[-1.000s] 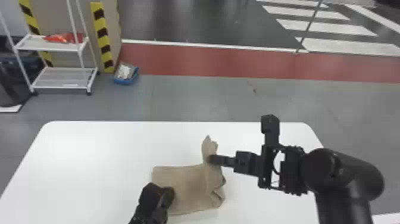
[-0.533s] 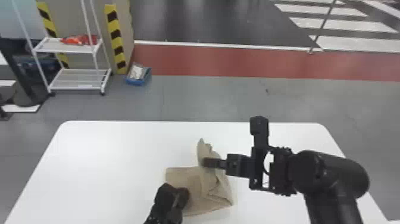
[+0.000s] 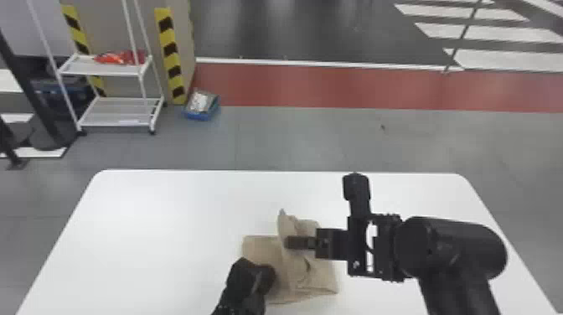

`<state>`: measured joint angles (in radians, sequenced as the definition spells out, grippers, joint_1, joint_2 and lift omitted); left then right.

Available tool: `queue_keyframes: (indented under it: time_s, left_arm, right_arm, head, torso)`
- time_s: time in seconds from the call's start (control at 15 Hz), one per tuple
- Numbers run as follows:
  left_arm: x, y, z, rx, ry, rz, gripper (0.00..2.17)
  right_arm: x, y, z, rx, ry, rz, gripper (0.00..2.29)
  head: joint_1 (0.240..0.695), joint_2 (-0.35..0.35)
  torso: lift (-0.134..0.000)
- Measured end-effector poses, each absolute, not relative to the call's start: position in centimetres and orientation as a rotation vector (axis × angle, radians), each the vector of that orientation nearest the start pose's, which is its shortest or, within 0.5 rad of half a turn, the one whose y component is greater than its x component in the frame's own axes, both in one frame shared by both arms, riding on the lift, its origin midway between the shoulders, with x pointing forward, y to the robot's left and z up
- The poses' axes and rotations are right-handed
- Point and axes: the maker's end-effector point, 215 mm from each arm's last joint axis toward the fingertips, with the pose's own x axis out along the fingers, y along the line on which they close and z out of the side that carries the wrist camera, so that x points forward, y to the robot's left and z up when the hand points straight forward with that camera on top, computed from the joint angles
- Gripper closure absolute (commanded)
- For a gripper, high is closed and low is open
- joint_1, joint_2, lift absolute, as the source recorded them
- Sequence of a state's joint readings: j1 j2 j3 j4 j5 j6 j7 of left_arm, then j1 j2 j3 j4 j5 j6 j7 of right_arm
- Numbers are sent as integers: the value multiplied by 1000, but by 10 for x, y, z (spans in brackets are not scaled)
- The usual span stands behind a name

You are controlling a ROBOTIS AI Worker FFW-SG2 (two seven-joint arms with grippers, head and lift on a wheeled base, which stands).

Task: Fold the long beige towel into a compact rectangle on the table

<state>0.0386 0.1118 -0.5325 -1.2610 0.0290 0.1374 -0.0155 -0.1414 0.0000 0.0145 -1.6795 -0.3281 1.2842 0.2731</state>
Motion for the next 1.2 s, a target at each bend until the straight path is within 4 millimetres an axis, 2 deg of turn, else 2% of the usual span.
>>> queue_keyframes:
  time_s: [0.47, 0.53, 0.6, 0.67, 0.87, 1.0, 1.2]
  left_arm:
    - [439, 7, -595, 181, 518, -523, 1892]
    - [438, 6, -594, 181, 517, -524, 1892]
    - [438, 6, -594, 180, 516, -524, 1892]
    - [438, 6, -594, 180, 516, -523, 1892]
    - [436, 6, -595, 179, 517, -522, 1892]
    - [435, 6, -596, 180, 519, -520, 1892]
    - [432, 6, -596, 180, 518, -519, 1889]
  right_arm:
    - [479, -54, -500, 345, 996, 530, 947]
    - [476, -53, -503, 345, 1000, 530, 788]
    - [474, -53, -505, 346, 1005, 529, 323]
    - [471, -53, -508, 349, 1011, 529, 33]
    - [463, -46, -504, 381, 989, 564, 26]
    - [469, -44, -484, 413, 892, 585, 29]
    - [467, -61, -470, 459, 802, 565, 33]
  head:
    - [695, -58]
    - [695, -57]
    - [695, -57]
    - [695, -57]
    - [695, -51]
    - [695, -45]
    - [695, -64]
  torso:
    - [0]
    - [0]
    - [0]
    - [0]
    - [0]
    - [0]
    - [0]
